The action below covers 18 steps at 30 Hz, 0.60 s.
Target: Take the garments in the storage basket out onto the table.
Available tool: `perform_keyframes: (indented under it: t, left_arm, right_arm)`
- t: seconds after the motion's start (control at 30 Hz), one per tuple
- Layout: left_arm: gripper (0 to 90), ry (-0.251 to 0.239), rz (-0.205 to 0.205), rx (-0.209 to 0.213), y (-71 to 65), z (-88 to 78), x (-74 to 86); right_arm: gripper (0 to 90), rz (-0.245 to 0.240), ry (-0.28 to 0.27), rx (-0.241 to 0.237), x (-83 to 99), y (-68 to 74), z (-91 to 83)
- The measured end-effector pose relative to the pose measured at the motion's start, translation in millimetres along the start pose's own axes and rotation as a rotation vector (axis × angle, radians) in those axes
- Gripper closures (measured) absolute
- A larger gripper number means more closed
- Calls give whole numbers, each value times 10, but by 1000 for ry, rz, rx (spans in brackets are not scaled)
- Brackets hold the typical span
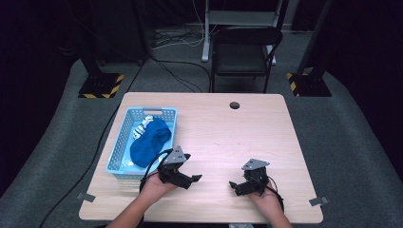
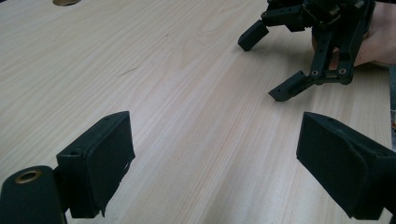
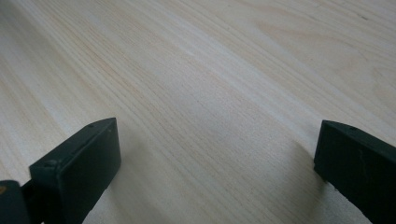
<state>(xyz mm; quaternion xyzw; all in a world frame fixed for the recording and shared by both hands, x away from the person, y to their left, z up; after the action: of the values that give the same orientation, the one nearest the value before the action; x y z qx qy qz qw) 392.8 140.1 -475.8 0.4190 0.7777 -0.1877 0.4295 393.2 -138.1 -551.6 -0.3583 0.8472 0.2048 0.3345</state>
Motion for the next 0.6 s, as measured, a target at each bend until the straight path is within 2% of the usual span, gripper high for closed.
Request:
perform_keyframes:
  t: [0.3,0.6]
  left_arm:
    - [105,-8,-5,-15,48,-44,-14]
    - [105,-24,-26,-25,121,-106,-27]
  right_arm:
    - [0,0,0,0,0,0,0]
    - [0,0,0,0,0,0,0]
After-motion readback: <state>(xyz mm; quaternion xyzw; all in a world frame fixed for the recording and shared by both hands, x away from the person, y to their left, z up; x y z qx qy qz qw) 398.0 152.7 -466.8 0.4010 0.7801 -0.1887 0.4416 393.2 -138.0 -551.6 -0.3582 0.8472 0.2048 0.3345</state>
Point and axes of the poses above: each handheld gripper's, and its own axes: z roughly forward along the jaws, x roughly out of its underside, y roughly to its left, the point moved 3 cm from there along z, roughly forward along the jaws, and after that the axes turned 9 degrees about -x, right-handed, at the moved point
